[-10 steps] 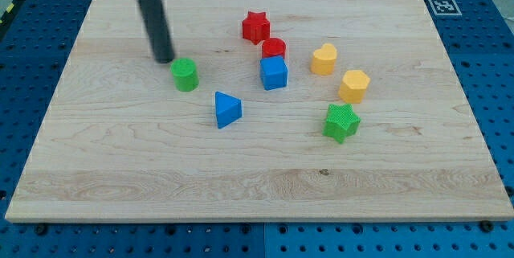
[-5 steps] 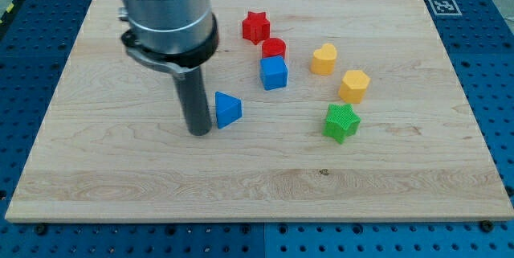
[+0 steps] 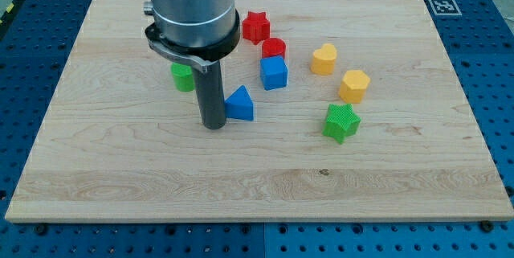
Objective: Slide the triangle to the bottom of the cube
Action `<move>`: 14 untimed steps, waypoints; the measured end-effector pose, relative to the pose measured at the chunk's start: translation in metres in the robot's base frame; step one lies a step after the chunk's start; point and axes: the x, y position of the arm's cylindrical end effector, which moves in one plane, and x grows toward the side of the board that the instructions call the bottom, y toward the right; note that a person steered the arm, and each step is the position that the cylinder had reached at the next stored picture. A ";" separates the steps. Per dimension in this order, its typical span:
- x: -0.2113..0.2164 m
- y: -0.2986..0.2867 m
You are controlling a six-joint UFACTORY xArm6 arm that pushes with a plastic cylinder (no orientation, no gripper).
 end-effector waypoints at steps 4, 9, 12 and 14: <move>-0.009 0.001; -0.019 0.036; -0.019 0.064; -0.019 0.052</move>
